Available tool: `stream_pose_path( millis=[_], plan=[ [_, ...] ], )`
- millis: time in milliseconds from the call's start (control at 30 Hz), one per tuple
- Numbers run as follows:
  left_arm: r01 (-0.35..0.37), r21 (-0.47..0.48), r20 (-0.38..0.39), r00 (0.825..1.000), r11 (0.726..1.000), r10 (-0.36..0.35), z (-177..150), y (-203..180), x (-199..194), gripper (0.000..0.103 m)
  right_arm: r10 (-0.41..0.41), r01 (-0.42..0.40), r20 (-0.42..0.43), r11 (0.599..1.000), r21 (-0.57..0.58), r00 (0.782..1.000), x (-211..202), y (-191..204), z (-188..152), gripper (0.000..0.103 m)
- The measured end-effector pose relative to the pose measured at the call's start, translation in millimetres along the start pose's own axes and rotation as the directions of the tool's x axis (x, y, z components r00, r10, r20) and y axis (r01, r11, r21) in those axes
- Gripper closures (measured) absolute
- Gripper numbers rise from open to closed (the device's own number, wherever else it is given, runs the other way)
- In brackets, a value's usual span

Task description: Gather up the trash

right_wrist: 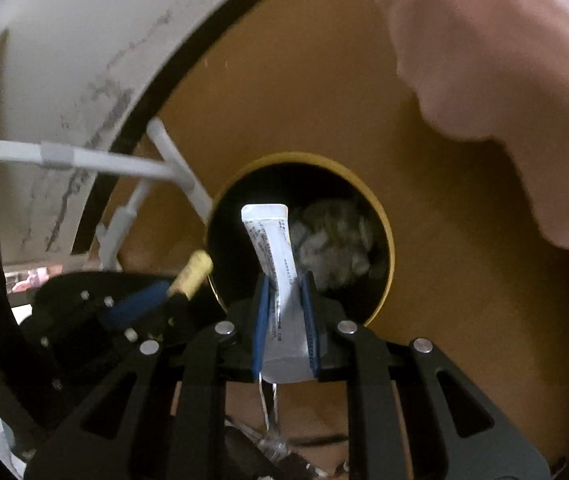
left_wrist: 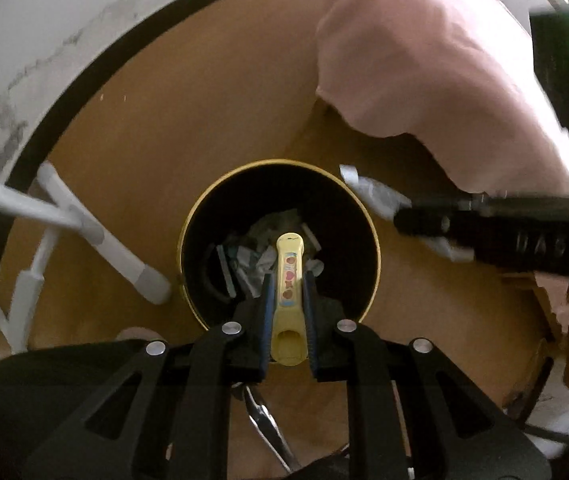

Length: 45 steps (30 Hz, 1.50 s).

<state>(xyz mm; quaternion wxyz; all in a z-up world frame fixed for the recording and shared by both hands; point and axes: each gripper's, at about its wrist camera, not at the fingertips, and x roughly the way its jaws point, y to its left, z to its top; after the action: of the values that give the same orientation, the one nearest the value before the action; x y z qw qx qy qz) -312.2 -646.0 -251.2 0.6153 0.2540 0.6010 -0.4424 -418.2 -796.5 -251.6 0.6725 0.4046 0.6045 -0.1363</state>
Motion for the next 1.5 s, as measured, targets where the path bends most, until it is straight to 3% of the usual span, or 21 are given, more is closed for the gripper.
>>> stream_pose_path(
  millis=[300, 333, 367, 400, 433, 467, 633, 700, 733, 833, 867, 900, 933, 1000, 1067, 1133, 1233, 1300, 1333, 1400, 1500],
  plan=[
    [0.063, -0.037, -0.008, 0.998, 0.997, -0.064, 10, 15, 23, 0.089, 0.032, -0.029, -0.058, 0.998, 0.047, 0.998, 25, -14, 7, 0.086],
    [0.068, -0.037, 0.007, 0.998, 0.997, -0.068, 11, 16, 27, 0.082, 0.039, -0.036, -0.058, 0.998, 0.055, 0.998, 26, -14, 8, 0.085],
    [0.075, -0.039, 0.012, 0.997, 0.996, -0.075, 12, 15, 27, 0.046, 0.046, -0.043, -0.06, 0.997, 0.062, 0.997, 24, -14, 7, 0.079],
    [0.073, -0.044, 0.013, 0.997, 0.996, -0.073, 11, 14, 28, 0.022, 0.05, -0.045, -0.064, 0.997, 0.067, 0.997, 26, -14, 7, 0.069],
    [0.048, -0.049, 0.024, 0.999, 0.998, -0.047, 10, 13, 27, 0.006, 0.032, -0.028, -0.065, 0.997, 0.07, 0.997, 26, -14, 6, 0.037],
    [0.029, -0.044, 0.042, 0.999, 0.999, -0.027, 8, 12, 26, 0.006, -0.035, 0.039, -0.06, 0.996, 0.074, 0.998, 24, -15, 7, 0.016],
    [0.069, -0.015, 0.023, 0.997, 0.997, -0.069, 0, -7, 23, 0.006, -0.154, 0.14, 0.063, 0.973, 0.185, 0.986, -17, -35, 14, 0.012],
    [0.08, 0.02, 0.052, 0.995, 0.997, -0.081, -2, -22, 8, 0.006, -0.228, 0.183, 0.18, 0.955, 0.235, 0.957, -55, -41, 14, 0.012],
    [0.064, 0.046, 0.077, 0.995, 0.997, -0.068, -2, -34, -5, 0.006, -0.286, 0.217, 0.264, 0.94, 0.262, 0.921, -82, -41, 12, 0.012],
    [0.088, 0.14, 0.207, 0.971, 0.986, -0.116, -5, -68, -66, 0.006, -0.496, 0.325, 0.454, 0.855, 0.403, 0.74, -164, -35, -3, 0.009],
    [0.083, 0.169, 0.262, 0.957, 0.982, -0.126, -6, -78, -91, 0.006, -0.555, 0.327, 0.506, 0.819, 0.472, 0.661, -194, -30, -13, 0.007],
    [0.066, 0.192, 0.319, 0.939, 0.979, -0.126, -8, -87, -118, 0.006, -0.579, 0.31, 0.546, 0.803, 0.508, 0.606, -214, -25, -23, 0.007],
    [0.045, 0.205, 0.367, 0.923, 0.978, -0.119, -10, -95, -146, 0.006, -0.58, 0.263, 0.61, 0.805, 0.532, 0.539, -238, -17, -37, 0.007],
    [-0.002, 0.208, 0.461, 0.882, 0.978, -0.096, -16, -100, -202, 0.006, -0.538, 0.185, 0.721, 0.838, 0.513, 0.437, -274, 9, -63, 0.007],
    [-0.029, 0.196, 0.569, 0.817, 0.98, -0.089, -25, -93, -252, 0.006, -0.493, 0.182, 0.776, 0.869, 0.46, 0.393, -290, 39, -74, 0.007],
    [-0.097, 0.133, 0.691, 0.722, 0.986, -0.022, -38, -69, -303, 0.006, -0.423, 0.193, 0.831, 0.906, 0.377, 0.362, -298, 79, -82, 0.007],
    [-0.228, -0.081, 0.791, 0.578, 0.97, 0.202, -63, -5, -358, 0.006, -0.268, 0.187, 0.892, 0.959, 0.212, 0.364, -296, 149, -90, 0.007],
    [-0.303, -0.257, 0.784, 0.49, 0.918, 0.382, -83, 44, -382, 0.006, -0.157, 0.196, 0.91, 0.977, 0.085, 0.384, -286, 202, -92, 0.007],
    [-0.332, -0.35, 0.749, 0.463, 0.876, 0.475, -94, 73, -391, 0.006, -0.099, 0.207, 0.913, 0.978, 0.016, 0.397, -278, 234, -93, 0.007],
    [-0.344, -0.479, 0.68, 0.437, 0.807, 0.59, -120, 123, -404, 0.006, 0.005, 0.223, 0.903, 0.969, -0.112, 0.429, -262, 289, -96, 0.007],
    [-0.348, -0.62, 0.565, 0.423, 0.703, 0.708, -160, 188, -416, 0.006, 0.146, 0.231, 0.866, 0.931, -0.284, 0.479, -233, 374, -106, 0.007]
  ],
)
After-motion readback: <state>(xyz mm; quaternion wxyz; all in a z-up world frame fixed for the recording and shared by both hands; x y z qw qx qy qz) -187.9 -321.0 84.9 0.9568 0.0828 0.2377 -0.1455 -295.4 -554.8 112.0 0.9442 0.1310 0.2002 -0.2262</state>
